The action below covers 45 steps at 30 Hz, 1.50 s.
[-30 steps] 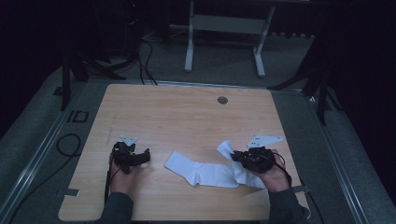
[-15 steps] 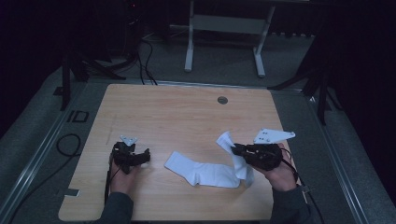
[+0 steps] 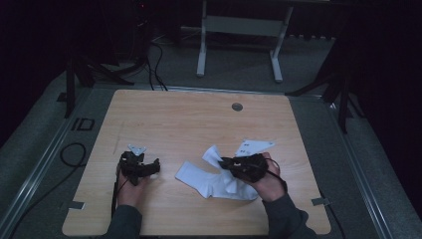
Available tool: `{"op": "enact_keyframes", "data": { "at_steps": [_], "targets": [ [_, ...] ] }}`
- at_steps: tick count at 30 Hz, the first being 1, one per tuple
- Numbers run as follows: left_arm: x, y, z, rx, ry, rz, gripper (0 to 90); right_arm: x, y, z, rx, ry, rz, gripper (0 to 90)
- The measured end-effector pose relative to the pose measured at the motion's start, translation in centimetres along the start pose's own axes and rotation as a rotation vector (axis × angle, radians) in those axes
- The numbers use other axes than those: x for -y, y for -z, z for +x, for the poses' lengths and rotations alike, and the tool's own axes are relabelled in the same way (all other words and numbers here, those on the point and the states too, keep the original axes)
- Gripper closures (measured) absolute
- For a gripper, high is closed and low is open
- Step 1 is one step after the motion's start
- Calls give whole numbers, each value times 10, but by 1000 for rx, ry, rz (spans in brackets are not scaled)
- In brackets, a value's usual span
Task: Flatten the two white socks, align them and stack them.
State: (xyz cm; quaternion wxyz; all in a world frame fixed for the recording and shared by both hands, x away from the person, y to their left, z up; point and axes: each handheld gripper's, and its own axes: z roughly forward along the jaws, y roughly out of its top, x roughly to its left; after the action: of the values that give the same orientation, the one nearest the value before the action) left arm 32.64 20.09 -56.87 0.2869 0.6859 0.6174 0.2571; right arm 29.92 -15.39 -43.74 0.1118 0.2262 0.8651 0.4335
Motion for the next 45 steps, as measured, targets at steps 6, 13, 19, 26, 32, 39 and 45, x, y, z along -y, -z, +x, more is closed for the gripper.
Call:
{"op": "enact_keyframes", "data": {
  "at_steps": [6,13,19,26,32,39,45],
  "targets": [
    [0,0,0,0,-2,1,140,7,-43,3,-15,-19,43,825],
    [0,0,0,0,-2,1,140,11,-61,6,-4,-9,73,825],
    [0,0,0,0,0,0,140,13,-73,9,-12,-12,92,825],
    [0,0,0,0,0,0,140,14,-86,11,-7,-17,112,825],
    [0,0,0,0,0,-1,140,17,-97,14,-5,-1,144,824],
    [0,0,0,0,-2,1,140,19,-105,14,6,4,167,824],
    [0,0,0,0,0,0,140,20,-113,18,-5,19,199,820]
  ]
}}
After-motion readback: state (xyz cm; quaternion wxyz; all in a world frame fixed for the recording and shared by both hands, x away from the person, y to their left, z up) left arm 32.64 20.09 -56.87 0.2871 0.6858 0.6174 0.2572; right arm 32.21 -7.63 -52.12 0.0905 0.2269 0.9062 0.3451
